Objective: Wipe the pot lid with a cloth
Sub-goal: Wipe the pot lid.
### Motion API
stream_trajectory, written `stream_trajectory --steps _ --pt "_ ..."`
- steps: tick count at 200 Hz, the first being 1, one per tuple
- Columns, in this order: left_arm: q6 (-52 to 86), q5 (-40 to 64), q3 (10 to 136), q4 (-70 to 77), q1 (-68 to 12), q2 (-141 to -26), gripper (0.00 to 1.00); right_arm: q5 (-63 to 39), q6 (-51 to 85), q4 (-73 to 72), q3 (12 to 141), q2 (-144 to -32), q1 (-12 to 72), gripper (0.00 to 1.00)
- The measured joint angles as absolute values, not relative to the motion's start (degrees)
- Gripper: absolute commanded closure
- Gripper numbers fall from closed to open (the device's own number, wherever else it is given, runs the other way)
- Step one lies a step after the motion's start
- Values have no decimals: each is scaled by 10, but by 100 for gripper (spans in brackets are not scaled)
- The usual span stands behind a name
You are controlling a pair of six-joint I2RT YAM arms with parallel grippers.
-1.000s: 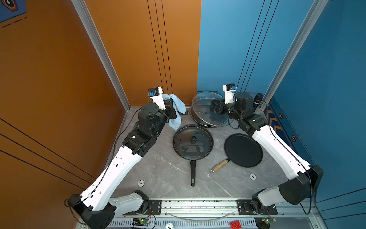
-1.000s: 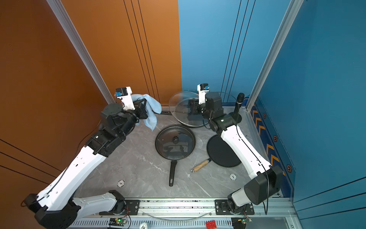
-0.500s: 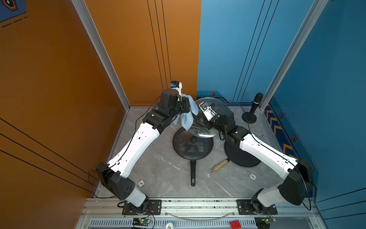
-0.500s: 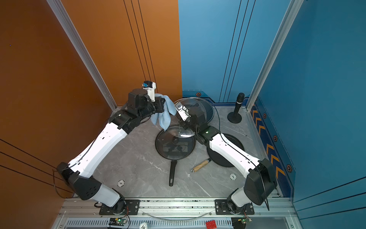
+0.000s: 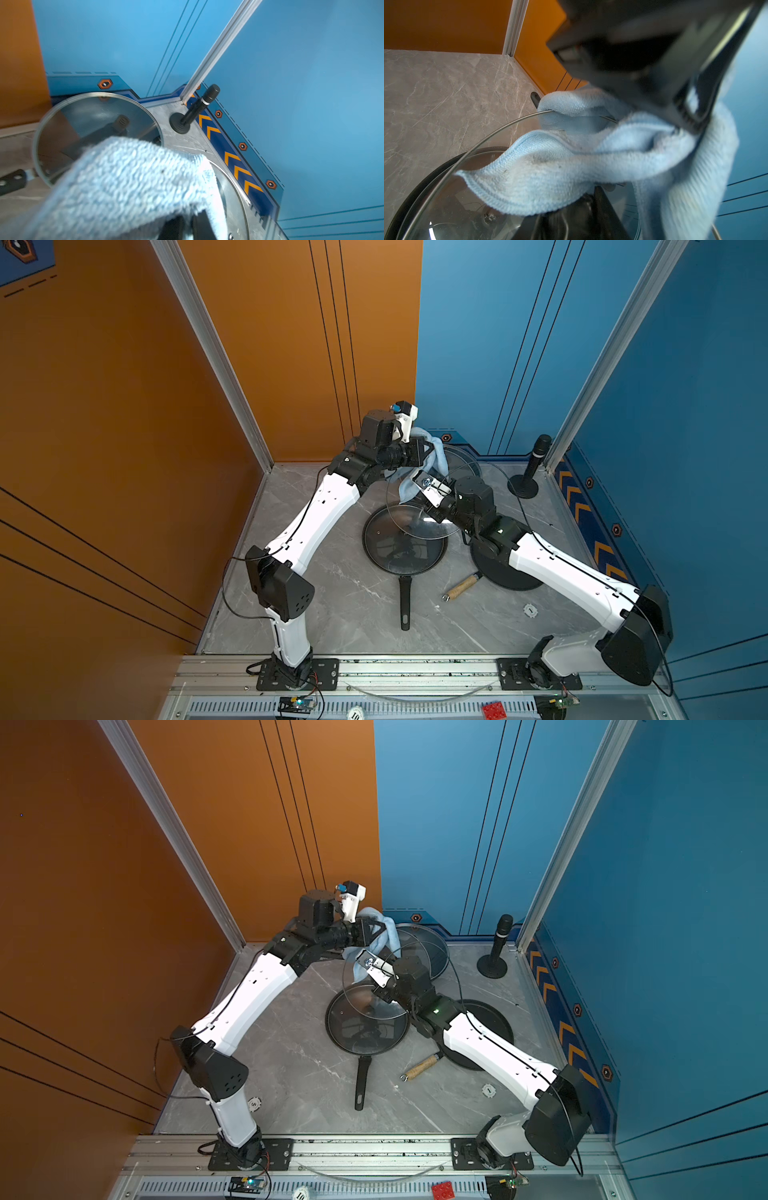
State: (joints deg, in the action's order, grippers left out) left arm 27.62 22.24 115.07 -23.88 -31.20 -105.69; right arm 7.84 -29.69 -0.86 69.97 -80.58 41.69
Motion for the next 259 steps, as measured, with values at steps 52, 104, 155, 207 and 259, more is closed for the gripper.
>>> stream_trajectory --steps 52,104,155,207,259 --pt "281 227 1061 -252 -302 -1040 100 89 -292 -12 680 -806 390 100" --pt "252 130 994 -343 -268 -938 100 95 -230 -41 677 -806 315 100" --pt "203 107 1105 -361 -345 -923 100 90 -188 -52 677 -806 304 100" --pt "189 120 1169 -354 -405 -1026 100 93 -158 -74 677 -806 304 100" --pt "211 74 1073 -345 -352 -1030 100 96 -143 -81 655 -783 304 100"
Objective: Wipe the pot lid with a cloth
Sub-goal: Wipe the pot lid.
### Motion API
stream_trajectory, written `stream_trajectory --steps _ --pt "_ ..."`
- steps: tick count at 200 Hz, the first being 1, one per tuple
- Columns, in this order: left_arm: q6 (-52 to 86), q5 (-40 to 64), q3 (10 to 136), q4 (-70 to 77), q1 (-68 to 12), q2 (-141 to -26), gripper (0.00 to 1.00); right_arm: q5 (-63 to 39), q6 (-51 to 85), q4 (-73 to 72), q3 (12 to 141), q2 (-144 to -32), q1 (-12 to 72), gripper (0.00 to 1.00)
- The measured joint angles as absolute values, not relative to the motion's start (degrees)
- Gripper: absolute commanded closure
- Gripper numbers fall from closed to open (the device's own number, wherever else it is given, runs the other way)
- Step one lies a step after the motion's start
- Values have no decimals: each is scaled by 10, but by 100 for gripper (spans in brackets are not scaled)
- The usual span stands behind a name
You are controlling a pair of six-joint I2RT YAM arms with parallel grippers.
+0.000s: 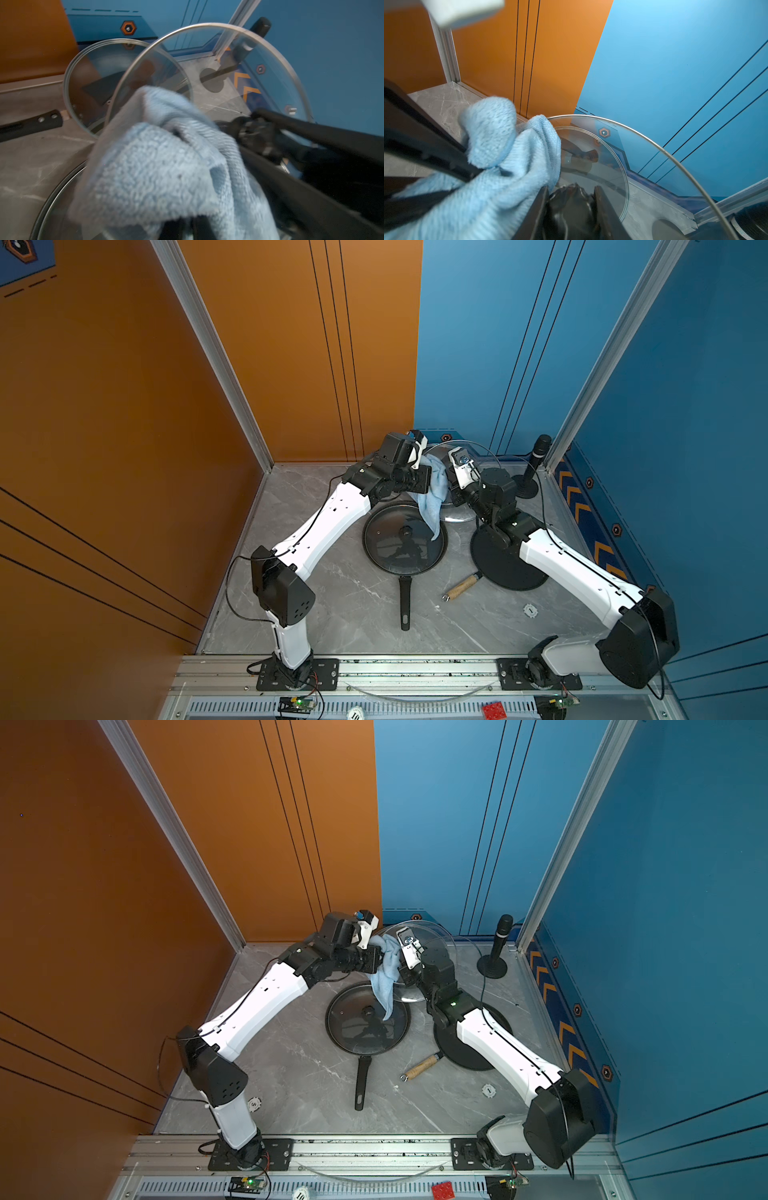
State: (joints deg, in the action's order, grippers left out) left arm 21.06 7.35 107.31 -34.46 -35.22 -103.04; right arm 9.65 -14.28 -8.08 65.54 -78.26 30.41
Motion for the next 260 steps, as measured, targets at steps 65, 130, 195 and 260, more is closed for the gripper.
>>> stream_trajectory --steps 65,130,195,260 --pt "175 -69 1027 -382 -356 -935 100 130 -85 -98 640 -730 277 100" --pt "103 -61 1195 -362 -477 -985 100 155 73 -140 683 -831 275 100" --pt "146 -55 1101 -348 -446 -1036 100 150 114 -144 681 -808 270 100" --pt "165 -121 1014 -350 -343 -923 100 90 42 -111 662 -722 256 100"
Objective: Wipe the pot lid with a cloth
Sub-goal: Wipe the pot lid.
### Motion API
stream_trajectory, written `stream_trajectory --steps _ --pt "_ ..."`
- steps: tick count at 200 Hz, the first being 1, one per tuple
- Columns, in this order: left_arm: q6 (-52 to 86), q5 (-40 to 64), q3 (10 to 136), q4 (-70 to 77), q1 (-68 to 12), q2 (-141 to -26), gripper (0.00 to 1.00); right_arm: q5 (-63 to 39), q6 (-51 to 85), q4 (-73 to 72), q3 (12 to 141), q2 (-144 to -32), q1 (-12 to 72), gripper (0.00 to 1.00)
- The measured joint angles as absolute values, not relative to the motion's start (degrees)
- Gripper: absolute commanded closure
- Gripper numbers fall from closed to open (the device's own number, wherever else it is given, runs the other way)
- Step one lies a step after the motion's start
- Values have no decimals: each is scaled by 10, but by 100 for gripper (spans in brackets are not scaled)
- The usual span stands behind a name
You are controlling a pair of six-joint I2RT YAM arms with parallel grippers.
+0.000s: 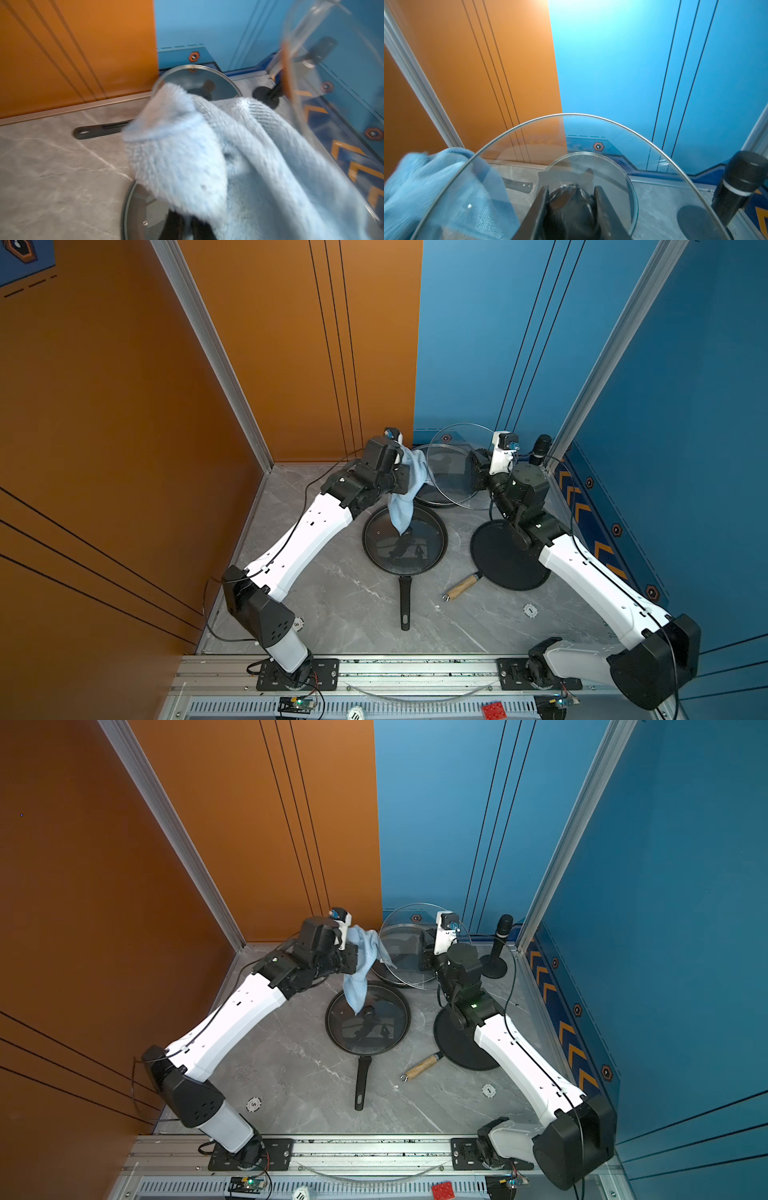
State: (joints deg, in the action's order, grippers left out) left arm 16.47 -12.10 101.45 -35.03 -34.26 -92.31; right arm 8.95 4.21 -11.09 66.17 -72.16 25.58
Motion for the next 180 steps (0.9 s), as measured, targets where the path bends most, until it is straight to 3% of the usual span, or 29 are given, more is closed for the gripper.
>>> stream_trajectory --steps 58,112,180 --pt "128 -156 1075 -357 -373 -871 100 31 -48 -88 750 -786 296 100" --pt "119 -90 1147 -339 -387 -949 100 9 -130 -55 768 -845 381 100" --pt "198 -33 970 -309 -277 -936 100 48 -182 20 736 -786 382 100"
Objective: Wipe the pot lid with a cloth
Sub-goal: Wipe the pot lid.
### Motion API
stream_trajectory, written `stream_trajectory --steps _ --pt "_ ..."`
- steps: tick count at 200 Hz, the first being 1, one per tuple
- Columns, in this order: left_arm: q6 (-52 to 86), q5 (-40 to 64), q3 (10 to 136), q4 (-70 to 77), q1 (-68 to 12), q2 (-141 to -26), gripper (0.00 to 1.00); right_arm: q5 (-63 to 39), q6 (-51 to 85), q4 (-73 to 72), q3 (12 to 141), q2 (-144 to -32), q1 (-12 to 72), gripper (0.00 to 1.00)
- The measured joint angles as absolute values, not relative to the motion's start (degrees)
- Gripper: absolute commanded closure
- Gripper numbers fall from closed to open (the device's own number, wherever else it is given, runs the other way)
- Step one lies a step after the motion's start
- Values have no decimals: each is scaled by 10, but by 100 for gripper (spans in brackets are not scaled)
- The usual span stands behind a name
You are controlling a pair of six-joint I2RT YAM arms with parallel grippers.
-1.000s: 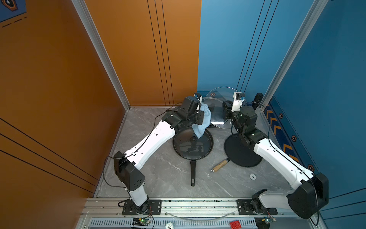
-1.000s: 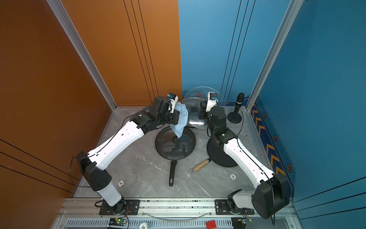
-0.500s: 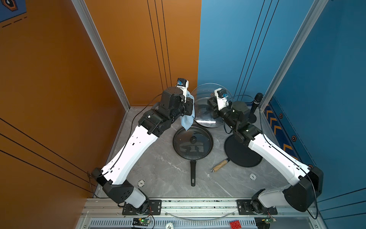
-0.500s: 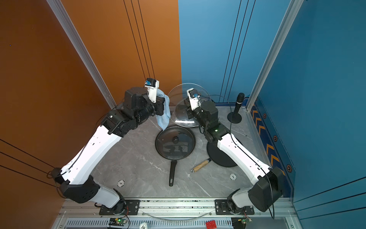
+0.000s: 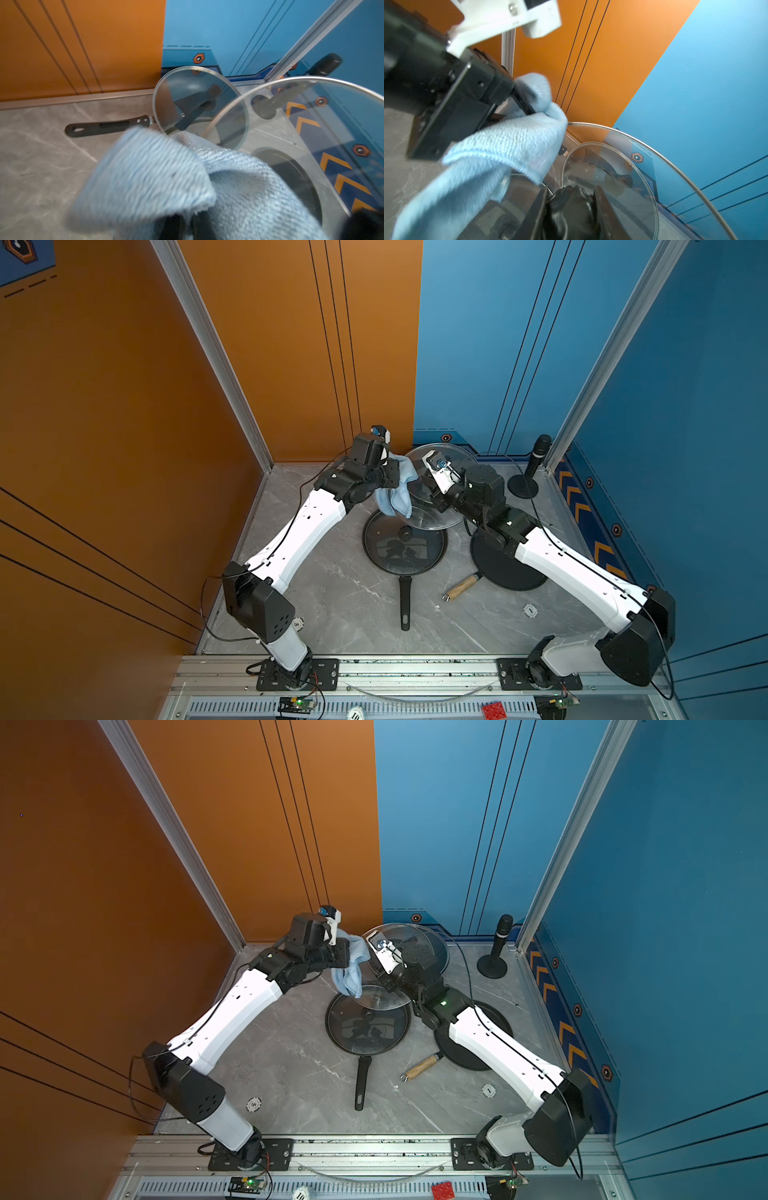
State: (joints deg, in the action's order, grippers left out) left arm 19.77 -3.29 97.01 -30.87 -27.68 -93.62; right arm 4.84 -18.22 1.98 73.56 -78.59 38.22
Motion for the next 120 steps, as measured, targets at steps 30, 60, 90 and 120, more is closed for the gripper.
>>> stream_trajectory --steps 30,60,90,120 --pt "202 -33 959 -321 -227 -903 100 51 -185 34 730 -750 369 100" --pt "174 -33 1034 -329 -218 -893 100 41 -215 46 730 -752 363 100" --pt "140 -29 1150 -328 -222 -898 100 31 -280 91 739 -798 383 100" --pt "89 -25 1240 -314 -274 -923 100 30 -345 133 762 -858 419 100"
